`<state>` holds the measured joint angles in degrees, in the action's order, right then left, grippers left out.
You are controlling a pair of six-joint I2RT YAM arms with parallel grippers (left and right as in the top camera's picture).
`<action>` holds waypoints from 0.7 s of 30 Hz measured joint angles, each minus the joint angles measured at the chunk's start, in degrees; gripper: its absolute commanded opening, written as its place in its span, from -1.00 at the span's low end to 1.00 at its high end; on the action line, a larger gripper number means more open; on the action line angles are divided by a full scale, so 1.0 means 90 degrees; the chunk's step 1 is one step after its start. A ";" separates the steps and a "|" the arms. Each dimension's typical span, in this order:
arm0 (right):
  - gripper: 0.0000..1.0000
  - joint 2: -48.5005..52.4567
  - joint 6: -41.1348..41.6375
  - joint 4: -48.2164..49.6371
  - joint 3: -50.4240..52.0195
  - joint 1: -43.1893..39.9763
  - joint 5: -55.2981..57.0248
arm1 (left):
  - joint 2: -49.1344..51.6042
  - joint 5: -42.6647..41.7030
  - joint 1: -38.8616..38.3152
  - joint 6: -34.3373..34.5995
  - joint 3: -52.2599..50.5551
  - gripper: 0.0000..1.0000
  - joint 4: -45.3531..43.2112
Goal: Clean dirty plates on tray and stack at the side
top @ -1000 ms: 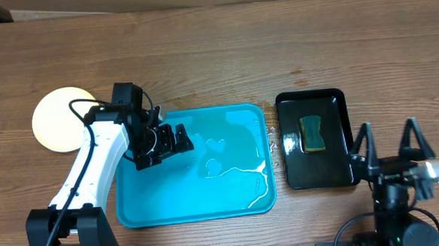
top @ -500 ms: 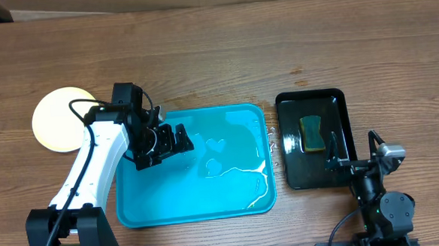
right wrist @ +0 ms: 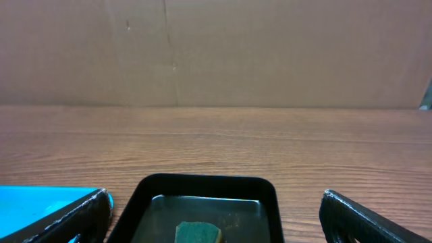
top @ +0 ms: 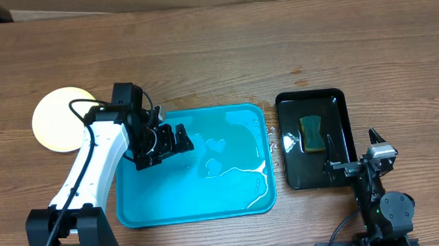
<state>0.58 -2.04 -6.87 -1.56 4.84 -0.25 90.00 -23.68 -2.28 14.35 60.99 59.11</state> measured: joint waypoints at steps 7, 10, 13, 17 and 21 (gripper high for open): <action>1.00 0.0000 -0.0095 -0.0002 0.0000 0.0000 0.0002 | 0.0000 0.0000 0.0000 0.0000 0.0000 1.00 0.0000; 1.00 0.0000 -0.0107 0.0002 0.0000 0.0000 0.0002 | 0.0000 0.0000 0.0000 0.0000 0.0000 0.99 0.0000; 1.00 0.0000 -0.0109 0.0000 0.0000 0.0000 0.0002 | 0.0000 0.0000 0.0000 0.0000 0.0000 1.00 0.0000; 1.00 0.0000 -0.0109 0.0000 0.0000 0.0000 0.0002 | 0.0000 0.0000 0.0000 0.0000 0.0000 1.00 0.0000; 1.00 0.0000 -0.0112 -0.0002 0.0000 0.0000 0.0002 | 0.0000 0.0000 0.0000 0.0000 0.0000 0.99 0.0000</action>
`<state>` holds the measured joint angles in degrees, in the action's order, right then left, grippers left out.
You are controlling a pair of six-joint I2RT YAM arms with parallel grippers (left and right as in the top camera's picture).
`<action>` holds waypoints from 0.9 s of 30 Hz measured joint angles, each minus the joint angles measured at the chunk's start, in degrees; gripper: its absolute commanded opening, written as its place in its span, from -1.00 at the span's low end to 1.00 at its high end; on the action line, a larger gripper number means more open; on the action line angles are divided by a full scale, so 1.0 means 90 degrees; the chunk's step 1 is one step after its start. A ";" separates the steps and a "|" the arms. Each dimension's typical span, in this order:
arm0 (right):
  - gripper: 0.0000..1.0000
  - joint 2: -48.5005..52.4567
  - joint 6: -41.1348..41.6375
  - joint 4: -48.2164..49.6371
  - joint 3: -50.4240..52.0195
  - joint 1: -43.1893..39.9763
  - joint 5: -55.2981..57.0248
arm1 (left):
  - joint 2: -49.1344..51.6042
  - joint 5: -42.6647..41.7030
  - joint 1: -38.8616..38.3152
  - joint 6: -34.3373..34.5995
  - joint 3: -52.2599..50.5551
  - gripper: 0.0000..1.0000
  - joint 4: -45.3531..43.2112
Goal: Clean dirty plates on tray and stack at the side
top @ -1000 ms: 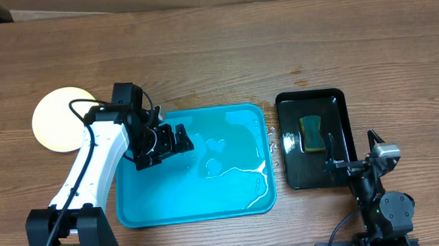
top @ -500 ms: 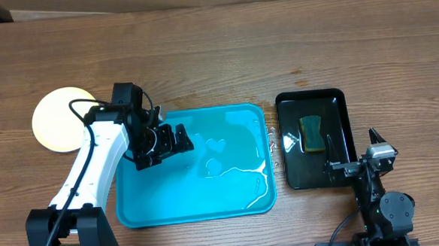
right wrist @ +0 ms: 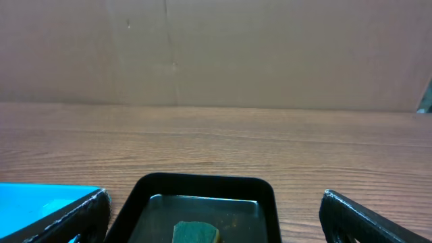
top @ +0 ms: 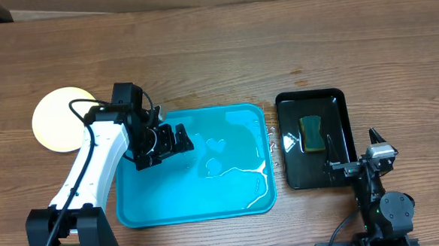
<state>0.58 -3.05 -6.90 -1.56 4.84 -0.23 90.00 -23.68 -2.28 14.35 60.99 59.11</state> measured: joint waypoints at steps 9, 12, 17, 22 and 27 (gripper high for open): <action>1.00 0.0002 0.0002 0.0002 0.0000 0.0000 0.0000 | 0.0000 0.0000 0.0000 0.0000 0.0000 1.00 -0.0017; 1.00 0.0002 0.0000 0.0000 0.0000 0.0000 0.0000 | -0.0102 0.0002 0.0000 0.0000 -0.0002 1.00 -0.0080; 1.00 0.0000 0.0000 0.0000 0.0000 0.0000 0.0000 | -0.1166 0.0022 0.0000 0.0000 -0.0070 0.99 -0.0097; 1.00 0.0000 0.0000 0.0005 0.0000 0.0000 -0.0002 | -0.2965 0.0022 0.0000 0.0000 -0.0070 0.99 -0.0095; 1.00 0.0000 -0.0002 0.0010 0.0000 0.0000 0.0000 | -0.4665 0.0022 0.0000 0.0000 -0.0070 1.00 -0.0095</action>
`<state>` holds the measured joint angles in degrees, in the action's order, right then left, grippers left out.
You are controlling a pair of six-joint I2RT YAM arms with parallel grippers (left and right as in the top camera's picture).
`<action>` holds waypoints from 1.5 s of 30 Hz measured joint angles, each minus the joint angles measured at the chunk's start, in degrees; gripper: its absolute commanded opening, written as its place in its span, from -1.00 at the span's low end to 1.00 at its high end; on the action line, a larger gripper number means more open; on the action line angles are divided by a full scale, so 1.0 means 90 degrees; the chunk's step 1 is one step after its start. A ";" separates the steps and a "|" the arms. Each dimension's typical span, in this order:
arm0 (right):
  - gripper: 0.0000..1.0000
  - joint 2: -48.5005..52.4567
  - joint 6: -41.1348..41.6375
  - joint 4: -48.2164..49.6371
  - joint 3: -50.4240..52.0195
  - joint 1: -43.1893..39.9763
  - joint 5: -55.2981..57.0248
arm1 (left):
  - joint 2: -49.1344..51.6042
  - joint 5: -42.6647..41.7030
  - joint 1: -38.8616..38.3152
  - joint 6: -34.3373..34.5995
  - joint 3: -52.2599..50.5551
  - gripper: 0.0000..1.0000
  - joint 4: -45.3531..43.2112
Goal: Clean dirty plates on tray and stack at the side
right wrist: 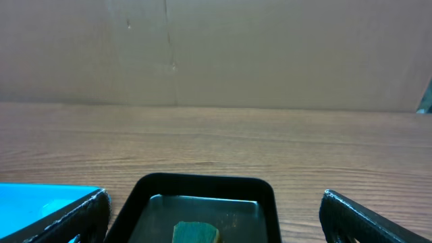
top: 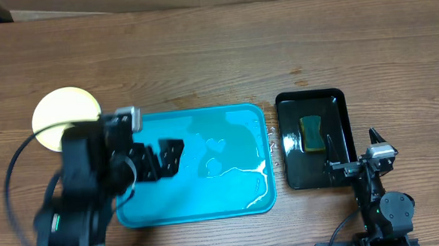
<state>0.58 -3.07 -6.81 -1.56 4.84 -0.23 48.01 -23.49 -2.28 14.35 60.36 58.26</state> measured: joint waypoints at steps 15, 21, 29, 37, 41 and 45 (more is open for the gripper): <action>1.00 0.0000 0.0002 0.0010 0.0000 0.0000 -0.0002 | -0.2880 0.0000 0.0000 0.0000 0.0000 1.00 0.0049; 1.00 0.0000 0.0002 0.0010 0.0000 0.0000 -0.0002 | -0.3461 -0.0002 0.0085 -0.0002 0.0000 1.00 0.0374; 1.00 0.0000 0.0002 0.0017 0.0000 0.0000 -0.0002 | -0.4291 0.0165 0.0595 -0.0002 -0.0979 0.99 0.0454; 1.00 0.0000 0.0002 0.0017 0.0005 0.0000 -0.0005 | -0.5204 0.0284 0.0605 0.0056 -0.2997 1.00 -0.2390; 1.00 0.0000 0.0000 0.0019 0.0007 0.0000 -0.0010 | -0.5226 0.0347 0.0605 0.0163 -0.3820 0.99 -0.5190; 1.00 0.0000 0.0002 0.0019 0.0007 0.0000 -0.0046 | -0.5238 0.0597 0.0605 0.0221 -0.4597 0.99 -0.7524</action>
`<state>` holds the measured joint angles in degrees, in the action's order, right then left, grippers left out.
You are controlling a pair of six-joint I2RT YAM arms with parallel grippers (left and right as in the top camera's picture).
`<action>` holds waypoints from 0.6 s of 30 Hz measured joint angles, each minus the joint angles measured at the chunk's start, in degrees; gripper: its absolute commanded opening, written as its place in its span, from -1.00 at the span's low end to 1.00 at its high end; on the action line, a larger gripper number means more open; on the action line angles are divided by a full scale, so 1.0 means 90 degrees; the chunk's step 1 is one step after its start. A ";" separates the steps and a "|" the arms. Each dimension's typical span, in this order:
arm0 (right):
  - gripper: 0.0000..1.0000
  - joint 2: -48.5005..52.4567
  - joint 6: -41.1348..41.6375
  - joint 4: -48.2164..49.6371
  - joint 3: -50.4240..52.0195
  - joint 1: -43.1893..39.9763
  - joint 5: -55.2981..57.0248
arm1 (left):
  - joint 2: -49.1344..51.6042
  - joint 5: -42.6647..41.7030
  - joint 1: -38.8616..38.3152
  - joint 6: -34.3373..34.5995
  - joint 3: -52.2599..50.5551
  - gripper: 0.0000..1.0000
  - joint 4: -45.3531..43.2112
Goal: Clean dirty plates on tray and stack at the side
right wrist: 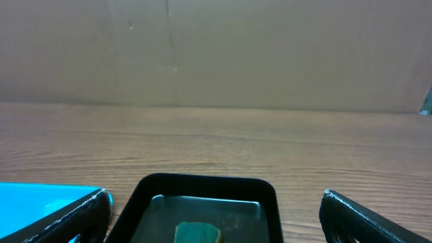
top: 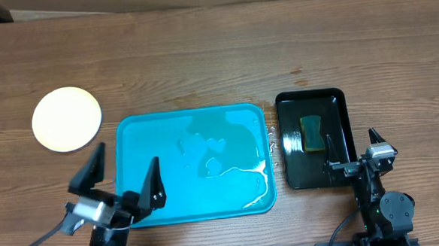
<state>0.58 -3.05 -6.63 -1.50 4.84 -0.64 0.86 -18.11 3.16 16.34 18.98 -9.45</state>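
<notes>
A pale yellow plate (top: 66,119) lies flat on the wood to the left of the blue tray (top: 171,208). The tray holds only puddles of water (top: 214,165). My left gripper (top: 124,177) hangs open and empty over the tray's front left corner, fingers spread wide. My right gripper (top: 353,152) sits open at the front right, just in front of the black tray (top: 316,174). In the right wrist view the right gripper (right wrist: 214,196) frames the black tray (right wrist: 202,183), its fingers (right wrist: 368,216) far apart and holding nothing.
A green sponge (top: 311,132) lies in the black tray, also seen as the sponge (right wrist: 197,233) in the right wrist view. A cardboard wall (right wrist: 216,50) closes off the far side of the table. Water drops (top: 271,139) sit between the two trays.
My left arm was stretched over the tray's left part and covered the plate's near edge. Now it is drawn back to the table's front left and the plate shows whole. The right arm is unmoved.
At the two oldest moments my left gripper hovered over the blue tray's left part, the arm crossing beside the yellow plate. Then the arm was lower in view and blurred. Now it rests at the front edge, open. The sponge and right gripper stayed put throughout.
</notes>
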 measured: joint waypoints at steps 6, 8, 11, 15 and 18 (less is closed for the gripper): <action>1.00 0.0000 0.0000 0.0000 0.0000 0.0000 0.0000 | -0.0002 0.0901 0.0000 0.0194 -0.0911 0.99 -0.0721; 1.00 0.0000 0.0000 0.0000 0.0000 0.0000 0.0000 | -0.0002 0.1188 -0.0007 0.0260 -0.1129 1.00 -0.0716; 1.00 0.0000 0.0000 -0.0002 0.0000 0.0000 0.0000 | -0.0002 0.1547 -0.0007 0.0369 -0.1549 1.00 -0.0602; 1.00 0.0000 0.0000 -0.0002 0.0002 0.0000 -0.0002 | -0.0007 0.1727 -0.0015 0.0437 -0.1970 1.00 -0.0080; 1.00 0.0000 0.0000 -0.0002 0.0002 0.0000 0.0000 | -0.0019 0.1783 -0.0019 0.0478 -0.2021 1.00 0.1008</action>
<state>0.58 -3.05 -6.66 -1.48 4.84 -0.64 0.69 -2.07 2.98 20.64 0.80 -0.38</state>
